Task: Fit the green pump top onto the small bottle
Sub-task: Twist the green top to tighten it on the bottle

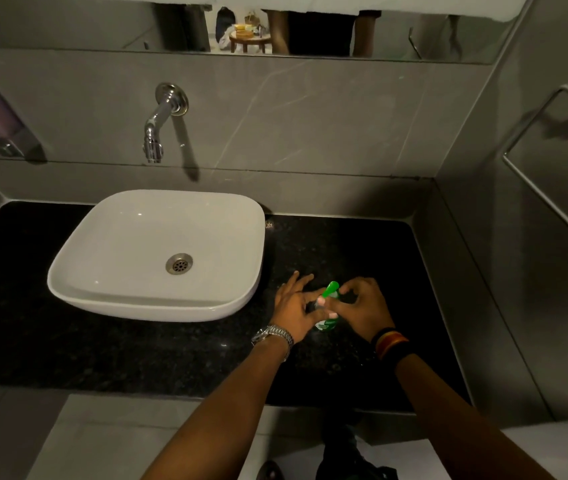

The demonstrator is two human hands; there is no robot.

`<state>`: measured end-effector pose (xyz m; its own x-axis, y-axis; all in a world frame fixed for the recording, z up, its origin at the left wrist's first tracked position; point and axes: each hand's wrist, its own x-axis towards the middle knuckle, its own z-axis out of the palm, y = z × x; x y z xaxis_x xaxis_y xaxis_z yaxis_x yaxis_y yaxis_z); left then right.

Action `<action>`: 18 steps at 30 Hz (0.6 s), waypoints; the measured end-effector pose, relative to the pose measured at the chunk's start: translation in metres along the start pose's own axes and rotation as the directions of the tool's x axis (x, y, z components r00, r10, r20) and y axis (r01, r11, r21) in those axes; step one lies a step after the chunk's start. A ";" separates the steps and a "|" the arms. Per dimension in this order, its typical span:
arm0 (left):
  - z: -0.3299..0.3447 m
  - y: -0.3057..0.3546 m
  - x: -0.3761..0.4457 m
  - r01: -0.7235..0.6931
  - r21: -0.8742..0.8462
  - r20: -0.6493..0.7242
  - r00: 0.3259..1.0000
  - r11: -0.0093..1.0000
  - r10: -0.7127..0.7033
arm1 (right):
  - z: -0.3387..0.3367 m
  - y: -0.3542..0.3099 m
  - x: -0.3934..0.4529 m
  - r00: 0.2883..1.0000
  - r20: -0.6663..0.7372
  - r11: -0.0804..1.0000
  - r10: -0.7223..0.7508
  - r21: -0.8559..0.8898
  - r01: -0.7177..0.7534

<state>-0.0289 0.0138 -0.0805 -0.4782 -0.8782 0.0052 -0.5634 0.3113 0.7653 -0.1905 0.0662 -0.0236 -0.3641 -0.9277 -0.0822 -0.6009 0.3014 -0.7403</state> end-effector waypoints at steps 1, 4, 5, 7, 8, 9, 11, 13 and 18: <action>0.000 0.001 0.000 0.005 0.002 0.001 1.000 1.000 -0.005 | 0.000 0.002 -0.002 0.999 0.020 0.999 -0.034 0.023 0.034; 0.000 0.001 0.000 0.016 0.013 0.007 1.000 1.000 -0.016 | -0.002 0.008 -0.006 0.986 0.062 0.984 -0.154 0.104 0.147; 0.000 0.001 0.000 0.016 0.013 0.009 1.000 1.000 -0.016 | -0.002 0.007 -0.007 0.986 0.049 0.982 -0.162 0.104 0.157; 0.000 0.000 0.001 0.008 0.012 0.009 1.000 1.000 -0.008 | -0.003 0.003 -0.006 0.988 0.006 0.986 -0.156 0.057 0.156; 0.000 0.000 0.001 0.002 0.012 0.009 1.000 1.000 -0.002 | -0.004 0.001 -0.004 0.989 -0.011 0.989 -0.147 0.026 0.148; 0.001 -0.001 0.001 0.000 0.012 0.006 1.000 1.000 0.000 | -0.006 0.000 -0.003 0.990 -0.023 0.990 -0.139 0.002 0.139; 0.001 0.000 0.000 0.000 0.014 -0.001 1.000 1.000 0.000 | -0.009 0.001 -0.001 0.989 -0.031 0.990 -0.144 -0.002 0.144; 0.000 0.000 -0.001 0.002 0.014 -0.006 1.000 1.000 -0.001 | -0.011 0.004 0.001 0.982 0.013 0.982 -0.189 0.016 0.189; 0.000 0.002 -0.002 0.002 0.031 -0.006 1.000 1.000 -0.002 | -0.007 0.003 0.004 0.968 0.053 0.969 -0.246 -0.023 0.247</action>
<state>-0.0293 0.0160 -0.0795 -0.4731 -0.8810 0.0080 -0.5851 0.3209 0.7448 -0.1993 0.0649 -0.0214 -0.1668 -0.9837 0.0666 -0.6882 0.0678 -0.7223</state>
